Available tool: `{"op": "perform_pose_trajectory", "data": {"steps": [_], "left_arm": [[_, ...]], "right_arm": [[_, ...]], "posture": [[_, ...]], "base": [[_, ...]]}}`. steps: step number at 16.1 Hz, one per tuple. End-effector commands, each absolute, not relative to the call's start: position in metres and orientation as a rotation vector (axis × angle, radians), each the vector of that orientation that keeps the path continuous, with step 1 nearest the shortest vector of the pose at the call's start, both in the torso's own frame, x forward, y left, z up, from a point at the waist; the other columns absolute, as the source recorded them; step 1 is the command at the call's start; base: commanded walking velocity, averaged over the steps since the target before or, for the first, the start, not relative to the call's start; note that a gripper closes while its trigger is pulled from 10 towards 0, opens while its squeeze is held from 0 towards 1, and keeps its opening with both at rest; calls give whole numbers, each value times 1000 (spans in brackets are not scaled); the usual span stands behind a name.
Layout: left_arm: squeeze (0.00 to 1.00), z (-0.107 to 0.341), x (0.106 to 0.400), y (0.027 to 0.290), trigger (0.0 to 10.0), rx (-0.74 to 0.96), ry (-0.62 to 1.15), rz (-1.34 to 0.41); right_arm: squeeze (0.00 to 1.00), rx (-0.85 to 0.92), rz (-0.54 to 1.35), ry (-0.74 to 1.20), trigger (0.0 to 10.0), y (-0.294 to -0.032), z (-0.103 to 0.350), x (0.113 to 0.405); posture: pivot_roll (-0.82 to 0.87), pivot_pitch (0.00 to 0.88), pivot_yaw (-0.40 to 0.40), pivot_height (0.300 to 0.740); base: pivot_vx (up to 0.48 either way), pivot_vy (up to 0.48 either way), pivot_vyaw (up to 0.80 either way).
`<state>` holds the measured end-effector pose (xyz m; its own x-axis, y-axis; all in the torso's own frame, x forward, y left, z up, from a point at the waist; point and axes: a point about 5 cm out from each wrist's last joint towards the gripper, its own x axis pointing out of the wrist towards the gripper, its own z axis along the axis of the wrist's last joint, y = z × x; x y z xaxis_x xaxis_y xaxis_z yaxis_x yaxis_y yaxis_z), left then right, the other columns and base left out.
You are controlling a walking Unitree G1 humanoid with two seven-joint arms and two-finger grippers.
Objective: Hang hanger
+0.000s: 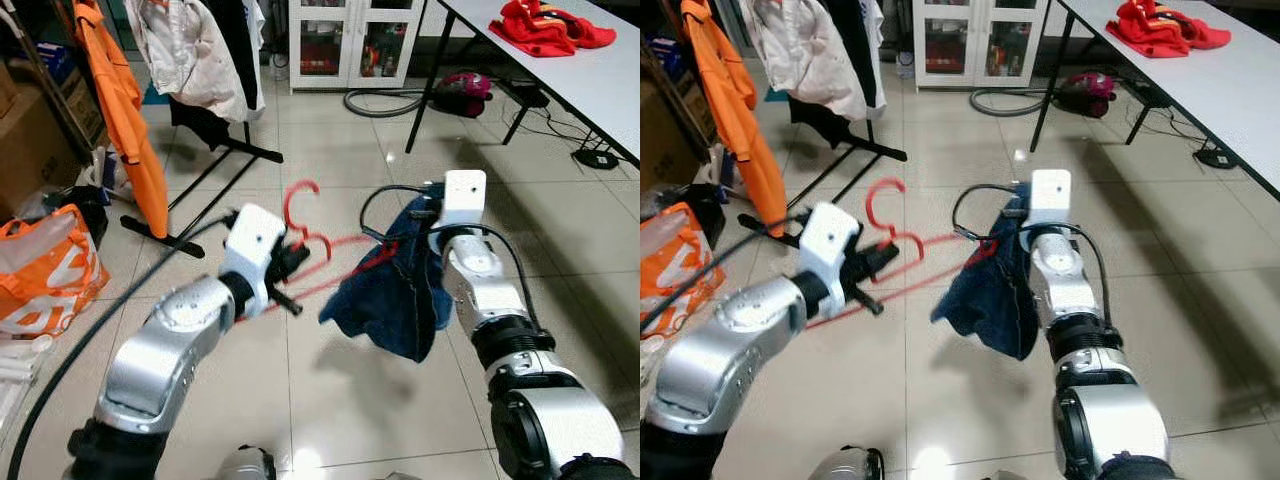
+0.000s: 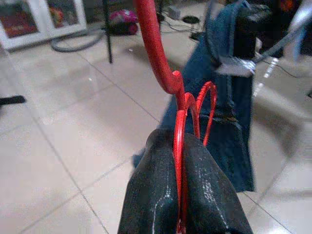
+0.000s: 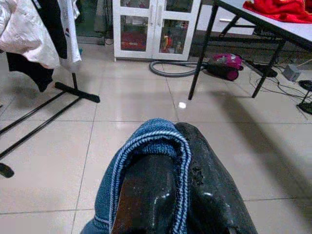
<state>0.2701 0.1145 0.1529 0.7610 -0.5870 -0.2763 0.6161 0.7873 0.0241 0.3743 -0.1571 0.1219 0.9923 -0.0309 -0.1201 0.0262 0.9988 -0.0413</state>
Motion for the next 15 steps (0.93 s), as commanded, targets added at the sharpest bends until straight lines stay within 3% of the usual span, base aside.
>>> {"op": "perform_pose_trajectory", "data": {"steps": [1,10,15], "left_arm": [[0,153,267,109,10000,111,257,-690],[0,139,279,97,10000,-98,291,-614],[0,152,276,93,10000,-71,255,-676]], "right_arm": [[0,-33,-47,66,10000,-160,135,379],[0,-9,-55,50,10000,-154,138,380],[0,-29,-64,49,10000,-155,137,380]], "posture": [[73,37,-56,740],[53,23,-61,740],[55,30,-60,740]], "base": [[0,0,0],[0,0,0],[0,0,0]]}}
